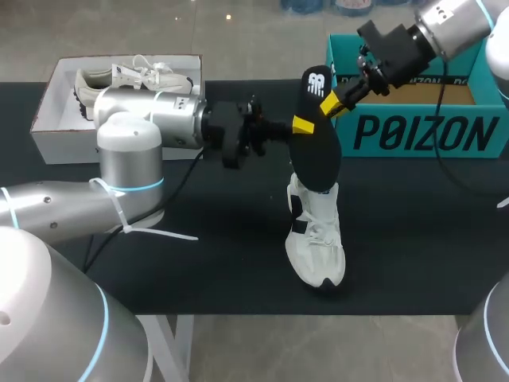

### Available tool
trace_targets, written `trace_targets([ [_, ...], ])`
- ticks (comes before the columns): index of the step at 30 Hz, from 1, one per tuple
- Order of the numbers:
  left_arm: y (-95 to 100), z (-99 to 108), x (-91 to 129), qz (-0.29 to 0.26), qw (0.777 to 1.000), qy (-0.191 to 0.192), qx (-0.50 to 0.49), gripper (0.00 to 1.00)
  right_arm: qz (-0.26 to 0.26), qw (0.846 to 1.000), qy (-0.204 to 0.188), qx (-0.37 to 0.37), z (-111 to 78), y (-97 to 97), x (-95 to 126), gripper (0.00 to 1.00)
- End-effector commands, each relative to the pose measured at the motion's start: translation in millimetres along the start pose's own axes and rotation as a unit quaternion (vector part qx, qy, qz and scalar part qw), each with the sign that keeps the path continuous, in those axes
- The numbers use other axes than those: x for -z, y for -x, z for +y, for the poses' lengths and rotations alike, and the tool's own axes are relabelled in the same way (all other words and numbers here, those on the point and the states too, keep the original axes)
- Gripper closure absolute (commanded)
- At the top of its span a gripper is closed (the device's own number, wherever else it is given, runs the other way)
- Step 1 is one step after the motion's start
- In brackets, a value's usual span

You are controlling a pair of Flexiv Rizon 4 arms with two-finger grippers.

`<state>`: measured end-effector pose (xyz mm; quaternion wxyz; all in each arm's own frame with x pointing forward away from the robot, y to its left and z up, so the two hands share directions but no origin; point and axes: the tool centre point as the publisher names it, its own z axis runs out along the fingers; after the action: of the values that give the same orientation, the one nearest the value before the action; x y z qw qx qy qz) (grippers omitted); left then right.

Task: Take the shoe out of the shoebox, open the shoe tongue, remove and reinsert the insole, then place the shoe into the shoebox

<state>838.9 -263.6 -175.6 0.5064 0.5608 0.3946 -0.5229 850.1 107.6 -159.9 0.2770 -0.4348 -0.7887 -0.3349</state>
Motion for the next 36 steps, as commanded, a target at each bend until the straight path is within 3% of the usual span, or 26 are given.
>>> trace_targets([
  [1,-2.3,-2,2,0.002,1.000,0.004,0.002,1.00,-0.047,0.999,0.005,0.001,-19.3,-9.4,18,0.00],
  [11,-15.5,0,0,0.013,1.000,0.000,0.018,1.00,-0.171,0.984,0.000,0.041,-52.5,-41.3,67,0.00],
  [23,-23.2,-1,-1,0.025,0.999,0.010,0.034,1.00,-0.324,0.939,-0.015,0.111,-76.1,-100.8,106,0.00],
  [29,-28.3,-1,0,0.035,0.998,0.017,0.049,1.00,-0.364,0.922,-0.022,0.129,-87.7,-122.2,115,0.00],
  [36,-29.4,-1,-2,0.044,0.997,0.020,0.053,1.00,-0.375,0.918,-0.018,0.128,-95.7,-124.0,119,0.00],
])
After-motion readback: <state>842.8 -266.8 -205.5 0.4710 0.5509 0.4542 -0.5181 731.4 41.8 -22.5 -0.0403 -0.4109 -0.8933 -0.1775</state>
